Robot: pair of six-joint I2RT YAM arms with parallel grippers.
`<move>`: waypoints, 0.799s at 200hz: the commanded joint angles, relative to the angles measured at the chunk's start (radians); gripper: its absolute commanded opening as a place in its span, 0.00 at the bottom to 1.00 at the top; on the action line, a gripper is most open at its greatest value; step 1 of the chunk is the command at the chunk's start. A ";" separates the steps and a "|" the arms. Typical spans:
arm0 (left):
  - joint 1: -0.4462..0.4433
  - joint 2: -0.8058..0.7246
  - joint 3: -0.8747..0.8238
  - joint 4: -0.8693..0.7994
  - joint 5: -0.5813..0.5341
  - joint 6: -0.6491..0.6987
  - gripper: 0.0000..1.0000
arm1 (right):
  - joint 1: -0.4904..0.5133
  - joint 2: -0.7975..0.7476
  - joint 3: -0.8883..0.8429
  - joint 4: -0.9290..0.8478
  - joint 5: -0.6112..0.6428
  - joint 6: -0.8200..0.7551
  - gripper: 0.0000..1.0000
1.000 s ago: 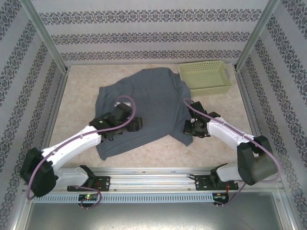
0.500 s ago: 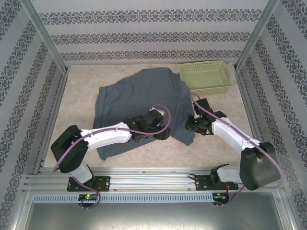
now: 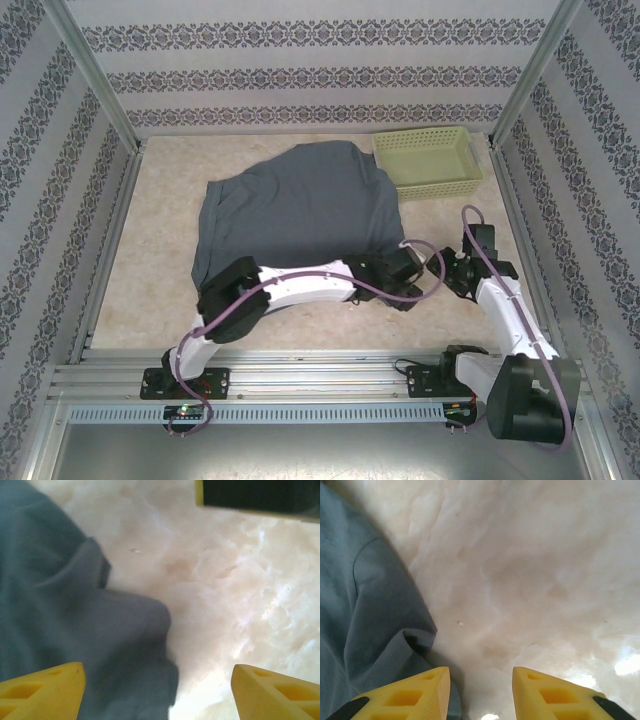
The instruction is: Fold the inside-out t-shirt
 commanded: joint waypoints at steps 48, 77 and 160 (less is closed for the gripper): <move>0.021 0.131 0.094 -0.173 -0.075 0.039 0.32 | -0.029 -0.059 -0.049 0.023 -0.027 -0.002 0.39; 0.055 0.021 -0.099 -0.047 -0.084 0.003 0.10 | -0.009 -0.010 -0.069 0.057 -0.102 -0.028 0.38; 0.198 -0.401 -0.611 0.381 0.119 -0.157 0.00 | 0.390 0.109 -0.129 0.237 -0.061 0.001 0.35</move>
